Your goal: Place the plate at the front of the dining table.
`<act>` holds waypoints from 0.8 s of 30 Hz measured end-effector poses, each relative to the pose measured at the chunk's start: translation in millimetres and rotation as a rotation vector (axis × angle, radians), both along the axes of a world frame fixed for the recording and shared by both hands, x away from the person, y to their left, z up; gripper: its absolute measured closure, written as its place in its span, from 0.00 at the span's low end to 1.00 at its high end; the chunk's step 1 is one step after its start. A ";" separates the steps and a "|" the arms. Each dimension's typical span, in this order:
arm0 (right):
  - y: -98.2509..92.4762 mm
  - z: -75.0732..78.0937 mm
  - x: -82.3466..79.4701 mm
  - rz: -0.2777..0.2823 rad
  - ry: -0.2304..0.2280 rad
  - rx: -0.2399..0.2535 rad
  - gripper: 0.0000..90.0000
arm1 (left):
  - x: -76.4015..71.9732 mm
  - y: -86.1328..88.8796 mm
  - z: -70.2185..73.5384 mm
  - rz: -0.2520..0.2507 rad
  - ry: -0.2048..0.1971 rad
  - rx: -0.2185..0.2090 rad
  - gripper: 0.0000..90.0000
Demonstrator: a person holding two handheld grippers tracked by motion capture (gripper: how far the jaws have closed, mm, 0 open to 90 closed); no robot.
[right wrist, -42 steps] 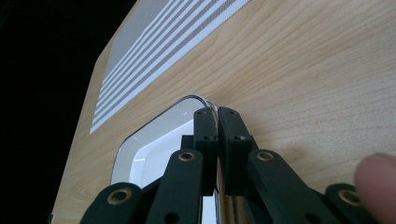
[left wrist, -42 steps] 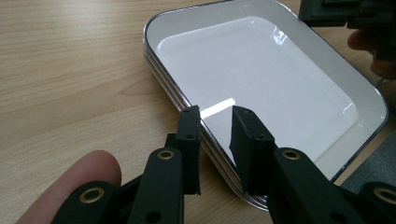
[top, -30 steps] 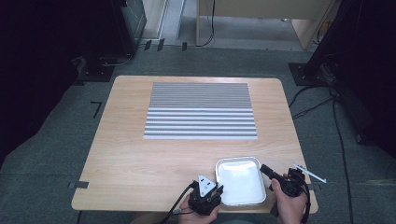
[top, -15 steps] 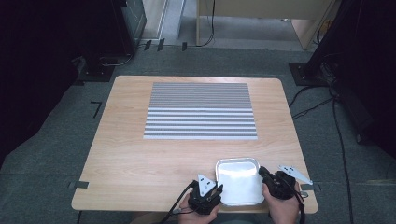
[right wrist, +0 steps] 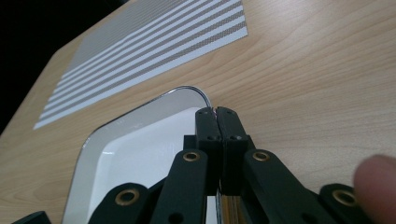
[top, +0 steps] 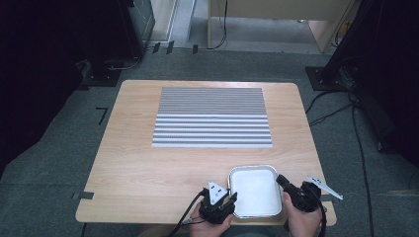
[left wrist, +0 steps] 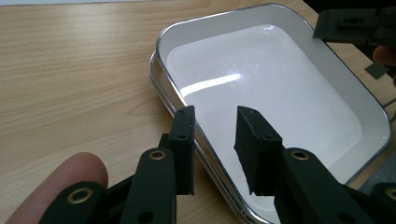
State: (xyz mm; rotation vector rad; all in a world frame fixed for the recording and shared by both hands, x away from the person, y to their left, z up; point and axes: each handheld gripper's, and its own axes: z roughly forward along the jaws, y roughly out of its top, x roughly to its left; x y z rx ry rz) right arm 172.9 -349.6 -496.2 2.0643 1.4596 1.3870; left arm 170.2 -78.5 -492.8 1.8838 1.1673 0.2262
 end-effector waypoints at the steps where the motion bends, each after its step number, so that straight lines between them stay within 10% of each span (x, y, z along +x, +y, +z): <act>1: 0.0 0.0 0.0 0.000 0.000 0.000 1.00 | 0.0 0.0 0.0 0.000 0.000 0.000 0.76; 24: -6.9 -5.0 1.8 0.010 0.019 0.061 1.00 | 7.3 -7.7 -3.3 0.010 0.014 -0.004 0.75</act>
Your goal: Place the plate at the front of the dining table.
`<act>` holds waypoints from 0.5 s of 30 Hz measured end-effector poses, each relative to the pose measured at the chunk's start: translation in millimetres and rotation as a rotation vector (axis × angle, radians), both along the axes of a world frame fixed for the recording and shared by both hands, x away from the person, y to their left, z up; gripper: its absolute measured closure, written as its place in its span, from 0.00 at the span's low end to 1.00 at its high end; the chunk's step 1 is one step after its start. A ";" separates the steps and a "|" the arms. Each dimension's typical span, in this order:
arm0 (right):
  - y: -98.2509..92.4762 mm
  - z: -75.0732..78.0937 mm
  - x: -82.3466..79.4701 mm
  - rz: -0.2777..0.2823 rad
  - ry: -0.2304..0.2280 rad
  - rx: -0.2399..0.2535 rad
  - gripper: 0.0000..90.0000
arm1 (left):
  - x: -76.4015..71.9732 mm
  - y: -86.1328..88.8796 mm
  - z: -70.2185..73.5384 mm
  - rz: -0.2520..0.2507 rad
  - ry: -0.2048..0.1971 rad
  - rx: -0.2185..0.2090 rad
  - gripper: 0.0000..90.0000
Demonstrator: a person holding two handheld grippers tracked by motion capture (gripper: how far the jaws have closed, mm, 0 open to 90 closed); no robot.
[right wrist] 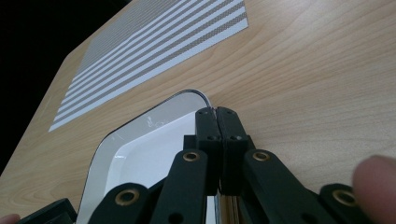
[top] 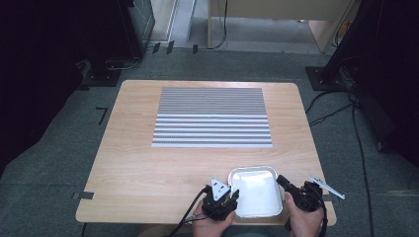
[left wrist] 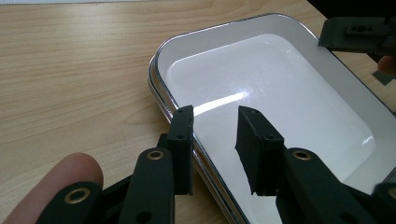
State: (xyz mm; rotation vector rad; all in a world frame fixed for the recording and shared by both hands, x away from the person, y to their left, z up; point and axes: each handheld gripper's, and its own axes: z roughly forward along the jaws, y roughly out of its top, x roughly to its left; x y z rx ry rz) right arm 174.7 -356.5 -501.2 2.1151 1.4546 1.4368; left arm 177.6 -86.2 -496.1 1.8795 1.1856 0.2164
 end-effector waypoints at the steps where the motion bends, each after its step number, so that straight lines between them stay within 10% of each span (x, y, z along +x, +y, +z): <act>1: 0.1 -0.1 -0.1 0.000 -0.001 -0.001 1.00 | 0.9 0.4 0.0 0.001 0.006 -0.006 0.75; 15: -1.4 4.8 -3.8 0.009 -0.021 -0.022 1.00 | 6.2 0.0 -0.6 -0.002 0.046 -0.052 0.71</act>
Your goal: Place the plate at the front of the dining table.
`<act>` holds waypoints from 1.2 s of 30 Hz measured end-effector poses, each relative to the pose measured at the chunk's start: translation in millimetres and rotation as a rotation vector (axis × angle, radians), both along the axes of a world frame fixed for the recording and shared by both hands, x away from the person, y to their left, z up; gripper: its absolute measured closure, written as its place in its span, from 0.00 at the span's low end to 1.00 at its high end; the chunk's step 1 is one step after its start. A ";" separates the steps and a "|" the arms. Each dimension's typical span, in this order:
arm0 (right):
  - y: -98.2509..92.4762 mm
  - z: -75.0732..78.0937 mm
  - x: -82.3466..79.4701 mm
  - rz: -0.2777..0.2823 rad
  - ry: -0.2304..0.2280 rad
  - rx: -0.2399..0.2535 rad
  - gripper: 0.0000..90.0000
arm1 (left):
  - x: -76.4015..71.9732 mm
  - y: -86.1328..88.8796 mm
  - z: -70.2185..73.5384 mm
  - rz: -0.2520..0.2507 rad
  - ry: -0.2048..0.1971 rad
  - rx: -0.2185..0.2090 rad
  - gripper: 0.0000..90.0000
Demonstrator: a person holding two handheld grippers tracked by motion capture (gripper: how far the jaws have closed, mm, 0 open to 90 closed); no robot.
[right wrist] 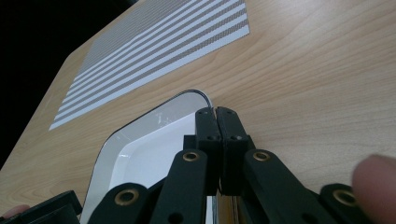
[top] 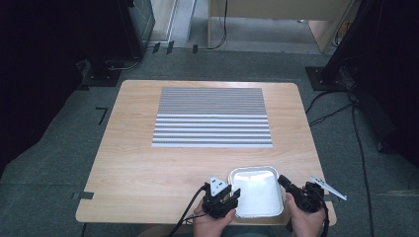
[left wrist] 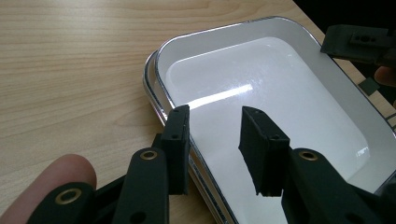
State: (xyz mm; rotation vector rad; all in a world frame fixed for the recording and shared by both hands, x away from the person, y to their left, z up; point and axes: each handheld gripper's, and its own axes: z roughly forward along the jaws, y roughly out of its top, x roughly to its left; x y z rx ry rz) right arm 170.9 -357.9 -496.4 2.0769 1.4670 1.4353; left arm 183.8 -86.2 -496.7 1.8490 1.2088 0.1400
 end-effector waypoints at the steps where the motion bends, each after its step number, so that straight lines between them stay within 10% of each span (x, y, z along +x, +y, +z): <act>1: 0.0 0.0 0.0 0.000 0.000 0.000 1.00 | 0.0 0.0 0.0 0.000 0.000 0.000 0.70; 8: -4.7 -1.1 1.7 0.013 0.011 -0.011 1.00 | -0.2 -4.4 0.1 -0.019 -0.004 0.012 0.68; 23: 20.5 1.4 -0.1 0.066 0.054 -0.340 0.96 | -4.1 -12.0 -0.3 -0.030 -0.048 0.068 0.65; 36: 4.2 1.6 -4.0 -0.094 0.046 -0.186 1.00 | -9.1 -16.8 0.1 -0.064 -0.040 0.075 0.69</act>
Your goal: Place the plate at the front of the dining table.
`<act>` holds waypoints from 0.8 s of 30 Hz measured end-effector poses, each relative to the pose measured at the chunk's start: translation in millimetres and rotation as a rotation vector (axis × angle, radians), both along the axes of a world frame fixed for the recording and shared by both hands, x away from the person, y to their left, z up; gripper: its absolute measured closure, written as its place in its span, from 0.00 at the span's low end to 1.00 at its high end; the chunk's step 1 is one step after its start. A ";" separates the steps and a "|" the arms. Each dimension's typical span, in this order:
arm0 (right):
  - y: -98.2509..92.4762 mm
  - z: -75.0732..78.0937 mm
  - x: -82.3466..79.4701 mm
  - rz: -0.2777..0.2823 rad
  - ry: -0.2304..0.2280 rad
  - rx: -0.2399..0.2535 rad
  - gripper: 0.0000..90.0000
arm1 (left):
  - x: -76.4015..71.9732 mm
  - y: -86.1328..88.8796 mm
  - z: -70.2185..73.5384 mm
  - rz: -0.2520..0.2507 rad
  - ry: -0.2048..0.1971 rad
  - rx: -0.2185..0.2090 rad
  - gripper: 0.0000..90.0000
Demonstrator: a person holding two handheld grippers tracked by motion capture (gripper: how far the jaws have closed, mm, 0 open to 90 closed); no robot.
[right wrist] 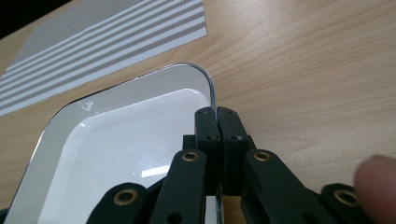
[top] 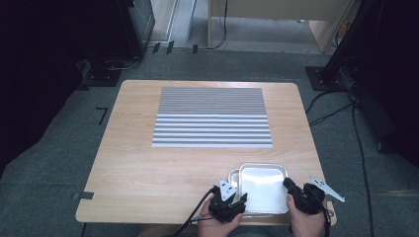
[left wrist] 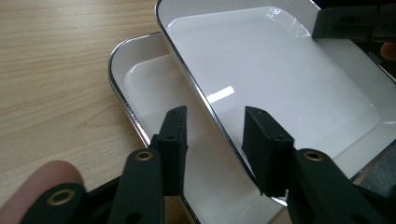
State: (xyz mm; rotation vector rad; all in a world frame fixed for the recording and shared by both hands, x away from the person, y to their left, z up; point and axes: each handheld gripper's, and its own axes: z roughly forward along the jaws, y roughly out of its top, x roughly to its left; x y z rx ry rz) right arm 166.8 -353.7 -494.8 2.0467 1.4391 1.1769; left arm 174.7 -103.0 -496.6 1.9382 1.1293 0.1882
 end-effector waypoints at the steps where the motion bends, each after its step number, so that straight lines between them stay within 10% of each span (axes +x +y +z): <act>1: 0.0 0.0 0.0 0.000 0.000 0.000 1.00 | 0.0 0.0 0.0 0.000 0.000 0.000 0.72; 24: 22.9 18.7 10.7 0.058 -0.047 -0.011 1.00 | 9.0 14.9 26.4 0.024 -0.035 0.116 0.85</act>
